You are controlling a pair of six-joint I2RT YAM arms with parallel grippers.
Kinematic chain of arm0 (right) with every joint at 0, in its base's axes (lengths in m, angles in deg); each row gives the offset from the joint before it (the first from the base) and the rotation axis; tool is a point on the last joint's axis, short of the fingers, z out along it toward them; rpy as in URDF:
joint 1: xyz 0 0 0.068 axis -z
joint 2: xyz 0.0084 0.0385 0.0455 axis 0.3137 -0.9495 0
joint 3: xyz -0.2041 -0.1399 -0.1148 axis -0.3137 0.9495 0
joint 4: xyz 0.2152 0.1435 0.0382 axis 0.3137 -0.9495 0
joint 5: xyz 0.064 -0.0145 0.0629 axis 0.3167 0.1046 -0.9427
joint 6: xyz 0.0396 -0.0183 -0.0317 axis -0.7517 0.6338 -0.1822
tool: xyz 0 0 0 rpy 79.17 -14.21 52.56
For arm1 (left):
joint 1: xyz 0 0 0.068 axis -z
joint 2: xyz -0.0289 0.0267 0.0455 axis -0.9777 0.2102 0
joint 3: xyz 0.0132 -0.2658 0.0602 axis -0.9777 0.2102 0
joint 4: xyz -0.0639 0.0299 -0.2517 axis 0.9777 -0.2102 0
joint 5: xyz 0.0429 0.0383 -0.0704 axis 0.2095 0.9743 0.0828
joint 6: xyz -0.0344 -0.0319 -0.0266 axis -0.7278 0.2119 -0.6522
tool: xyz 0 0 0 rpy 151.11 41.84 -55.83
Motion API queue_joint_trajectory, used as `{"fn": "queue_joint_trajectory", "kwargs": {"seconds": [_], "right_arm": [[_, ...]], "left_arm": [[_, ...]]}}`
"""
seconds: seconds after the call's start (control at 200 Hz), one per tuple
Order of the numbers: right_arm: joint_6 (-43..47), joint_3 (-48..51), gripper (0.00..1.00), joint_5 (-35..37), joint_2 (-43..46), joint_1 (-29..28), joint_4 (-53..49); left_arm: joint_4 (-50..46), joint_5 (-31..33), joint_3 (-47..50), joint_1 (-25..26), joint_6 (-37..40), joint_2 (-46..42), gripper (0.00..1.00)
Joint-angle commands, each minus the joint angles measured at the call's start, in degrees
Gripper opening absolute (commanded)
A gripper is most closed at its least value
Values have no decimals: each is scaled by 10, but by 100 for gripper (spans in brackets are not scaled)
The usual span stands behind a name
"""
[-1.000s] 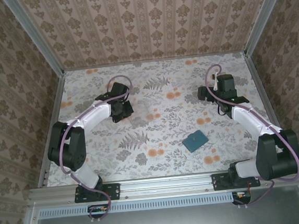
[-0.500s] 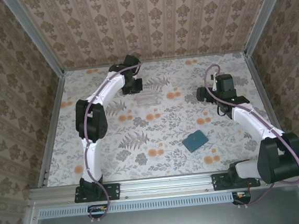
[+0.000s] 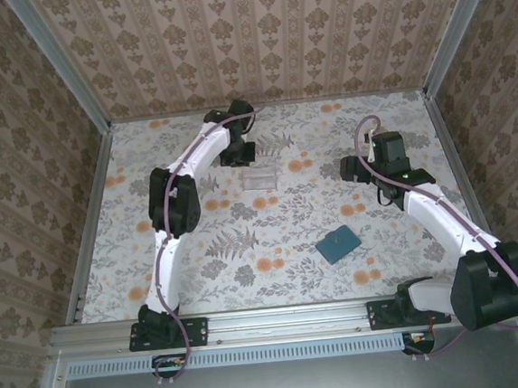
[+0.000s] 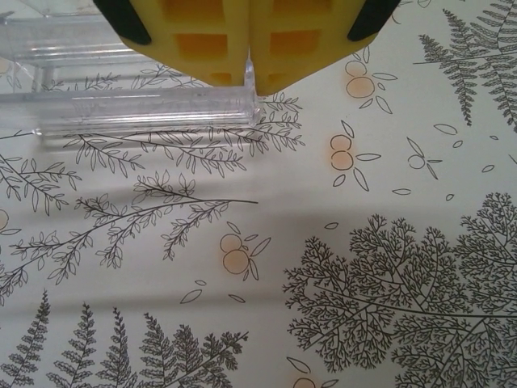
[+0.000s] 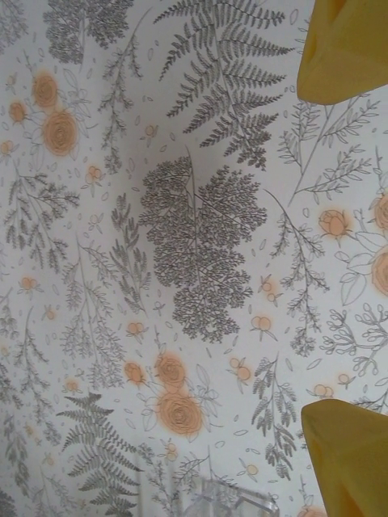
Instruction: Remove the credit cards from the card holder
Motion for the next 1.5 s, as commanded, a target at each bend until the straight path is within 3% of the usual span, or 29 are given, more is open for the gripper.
{"fn": "queue_joint_trajectory", "kwargs": {"seconds": [0.0,0.345,0.595,0.795,1.065,1.24,1.495], "right_arm": [[-15,-18,95,-5,13,-7,-40],[-92,-52,96,-55,12,-19,-129],[-282,-81,96,-113,-33,-51,-239],[-475,-58,98,-106,-60,-100,-307],[-662,20,100,-150,-67,-143,-312],[-711,70,100,-178,-83,-148,-256],[-697,48,95,-185,-151,-161,-246]], "left_arm": [[-12,4,-5,9,-1,1,7],[-4,-3,14,12,-7,-41,21],[27,-1,72,12,-13,-109,25],[87,3,176,3,-19,-197,29],[160,-6,315,-17,-23,-302,32],[200,-18,390,-33,-29,-350,33],[210,-29,416,-33,-30,-360,33]]}}
